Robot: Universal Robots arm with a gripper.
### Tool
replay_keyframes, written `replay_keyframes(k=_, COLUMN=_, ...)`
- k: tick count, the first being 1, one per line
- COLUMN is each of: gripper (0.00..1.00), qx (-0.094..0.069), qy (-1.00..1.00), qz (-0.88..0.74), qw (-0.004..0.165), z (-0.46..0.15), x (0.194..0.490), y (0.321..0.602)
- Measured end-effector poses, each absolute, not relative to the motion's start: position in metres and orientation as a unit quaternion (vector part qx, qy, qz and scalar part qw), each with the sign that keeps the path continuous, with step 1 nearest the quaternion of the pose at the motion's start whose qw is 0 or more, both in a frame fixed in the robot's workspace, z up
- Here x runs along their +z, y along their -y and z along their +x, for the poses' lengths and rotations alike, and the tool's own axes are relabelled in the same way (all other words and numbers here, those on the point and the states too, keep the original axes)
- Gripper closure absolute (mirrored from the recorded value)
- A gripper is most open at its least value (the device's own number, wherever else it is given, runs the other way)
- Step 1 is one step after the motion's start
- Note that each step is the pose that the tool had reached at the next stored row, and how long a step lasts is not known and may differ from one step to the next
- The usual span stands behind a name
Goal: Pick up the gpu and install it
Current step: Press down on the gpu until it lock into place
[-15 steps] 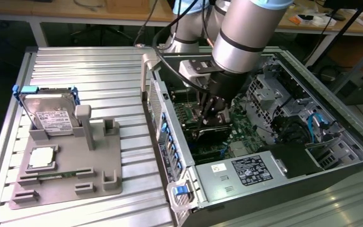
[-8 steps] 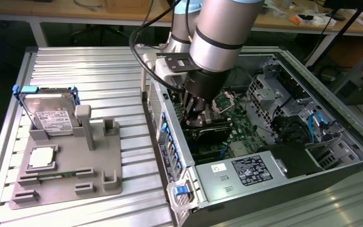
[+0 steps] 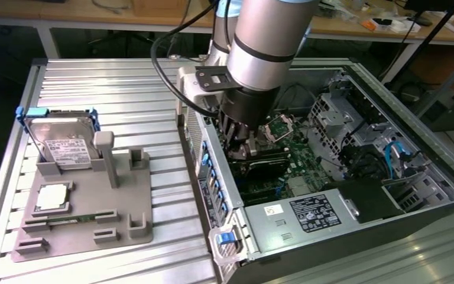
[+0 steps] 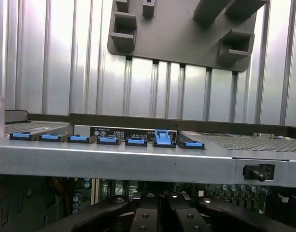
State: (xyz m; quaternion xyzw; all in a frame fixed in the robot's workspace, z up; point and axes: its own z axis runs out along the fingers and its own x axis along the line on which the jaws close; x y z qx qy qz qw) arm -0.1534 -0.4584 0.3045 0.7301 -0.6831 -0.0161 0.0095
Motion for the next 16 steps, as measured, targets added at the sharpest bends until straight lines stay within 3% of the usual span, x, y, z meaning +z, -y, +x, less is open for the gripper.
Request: replay_keyframes(k=16, gripper=0.89, qx=-0.022, qy=0.683, qz=0.73, qw=0.015, z=-0.154, x=0.315, y=0.458)
